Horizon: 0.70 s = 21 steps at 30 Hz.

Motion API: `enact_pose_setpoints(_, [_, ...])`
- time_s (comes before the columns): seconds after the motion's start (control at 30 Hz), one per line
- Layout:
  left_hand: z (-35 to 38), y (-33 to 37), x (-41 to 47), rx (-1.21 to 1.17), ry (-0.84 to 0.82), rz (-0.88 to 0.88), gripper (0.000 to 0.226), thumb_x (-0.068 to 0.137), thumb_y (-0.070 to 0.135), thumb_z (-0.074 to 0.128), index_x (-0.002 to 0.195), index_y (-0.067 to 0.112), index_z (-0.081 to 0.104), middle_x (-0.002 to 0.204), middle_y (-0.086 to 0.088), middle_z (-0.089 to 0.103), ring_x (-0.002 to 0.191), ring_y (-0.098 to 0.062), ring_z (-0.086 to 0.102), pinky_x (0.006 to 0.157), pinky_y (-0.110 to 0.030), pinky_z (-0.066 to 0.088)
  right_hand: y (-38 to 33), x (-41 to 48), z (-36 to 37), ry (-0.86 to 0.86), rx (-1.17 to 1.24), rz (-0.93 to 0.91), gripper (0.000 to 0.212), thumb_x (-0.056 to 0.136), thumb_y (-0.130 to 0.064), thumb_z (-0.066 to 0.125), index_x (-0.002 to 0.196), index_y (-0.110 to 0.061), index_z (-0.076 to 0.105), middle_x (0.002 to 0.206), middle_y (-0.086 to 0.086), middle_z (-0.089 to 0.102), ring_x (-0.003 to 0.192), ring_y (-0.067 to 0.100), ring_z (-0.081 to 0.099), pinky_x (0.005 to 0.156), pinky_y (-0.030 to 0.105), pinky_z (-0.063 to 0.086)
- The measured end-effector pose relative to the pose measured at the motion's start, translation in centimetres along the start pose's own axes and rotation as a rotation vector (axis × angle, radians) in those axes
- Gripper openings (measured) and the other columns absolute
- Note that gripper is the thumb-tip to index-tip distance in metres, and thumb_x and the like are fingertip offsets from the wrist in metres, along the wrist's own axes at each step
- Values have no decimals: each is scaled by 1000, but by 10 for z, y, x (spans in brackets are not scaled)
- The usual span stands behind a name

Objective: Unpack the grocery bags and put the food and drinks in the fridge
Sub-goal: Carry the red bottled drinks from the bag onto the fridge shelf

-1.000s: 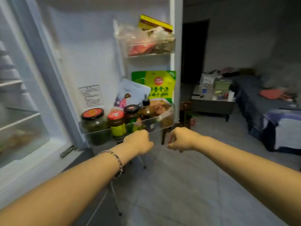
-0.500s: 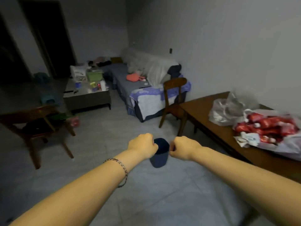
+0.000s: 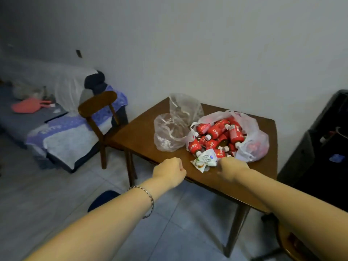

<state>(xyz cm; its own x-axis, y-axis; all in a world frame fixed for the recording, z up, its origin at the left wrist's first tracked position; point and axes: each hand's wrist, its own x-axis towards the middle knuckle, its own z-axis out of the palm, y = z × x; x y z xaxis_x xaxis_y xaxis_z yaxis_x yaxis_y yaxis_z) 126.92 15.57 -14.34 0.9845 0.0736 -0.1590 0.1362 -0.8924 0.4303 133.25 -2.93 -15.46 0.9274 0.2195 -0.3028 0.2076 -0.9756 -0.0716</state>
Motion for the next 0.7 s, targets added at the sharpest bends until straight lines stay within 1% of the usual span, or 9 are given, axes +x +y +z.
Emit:
enact_pose_setpoints(0.13, [12, 19, 89, -84, -14, 84, 16, 92, 24, 45, 79, 18, 53, 89, -2, 63, 89, -25, 61, 75, -34, 48, 41, 62, -1, 30, 152, 172, 29, 94, -23, 47, 116, -12, 61, 121, 10, 61, 110, 26, 58, 93, 33, 47])
enact_pose_setpoints(0.2, [25, 25, 133, -91, -46, 96, 16, 93, 25, 46, 82, 19, 55, 91, -2, 64, 90, -24, 61, 76, -34, 49, 58, 97, 8, -5, 260, 238, 30, 91, -21, 51, 116, -10, 62, 120, 11, 62, 109, 26, 59, 95, 35, 48])
enact_pose_setpoints(0.27, [44, 32, 174, -63, -102, 113, 14, 94, 26, 47, 84, 19, 56, 96, -3, 66, 90, -22, 61, 71, -31, 47, 75, 132, 18, -35, 364, 280, 30, 89, -20, 52, 114, -7, 62, 118, 13, 63, 108, 27, 59, 93, 32, 46])
enact_pose_setpoints(0.33, [60, 36, 206, 0, -151, 137, 14, 94, 27, 47, 89, 18, 57, 99, -3, 66, 91, -22, 61, 69, -30, 43, 83, 160, 27, -68, 416, 286, 29, 90, -23, 53, 112, -7, 63, 116, 11, 64, 107, 26, 59, 89, 31, 45])
enact_pose_setpoints(0.43, [83, 44, 263, 39, -153, 130, 16, 95, 30, 47, 96, 18, 58, 99, -2, 65, 91, -22, 60, 70, -30, 43, 96, 217, 39, -98, 442, 242, 31, 89, -35, 55, 113, -15, 60, 114, 3, 63, 110, 23, 58, 90, 32, 44])
enact_pose_setpoints(0.5, [91, 45, 286, 46, -165, 107, 16, 94, 30, 49, 98, 18, 58, 101, -2, 64, 93, -22, 60, 71, -30, 42, 96, 246, 49, -115, 489, 217, 35, 88, -35, 58, 115, -14, 55, 115, 5, 62, 105, 21, 59, 88, 31, 48])
enact_pose_setpoints(0.6, [106, 44, 313, 74, -193, 103, 16, 94, 29, 49, 100, 17, 58, 104, 0, 62, 94, -20, 60, 75, -31, 45, 97, 283, 64, -158, 439, 209, 65, 85, -42, 64, 134, -12, 35, 137, 11, 41, 123, 28, 47, 99, 40, 46])
enact_pose_setpoints(0.63, [109, 43, 321, 87, -198, 110, 16, 94, 28, 48, 100, 17, 58, 105, -1, 62, 94, -20, 59, 76, -32, 46, 98, 294, 68, -169, 393, 196, 70, 84, -44, 65, 137, -13, 31, 141, 12, 33, 129, 29, 40, 102, 41, 43])
enact_pose_setpoints(0.7, [113, 39, 336, 145, -209, 139, 17, 94, 25, 46, 105, 16, 56, 109, -1, 58, 98, -21, 58, 78, -32, 45, 100, 313, 72, -186, 292, 146, 70, 83, -44, 65, 138, -16, 32, 142, 11, 30, 133, 28, 33, 105, 41, 38])
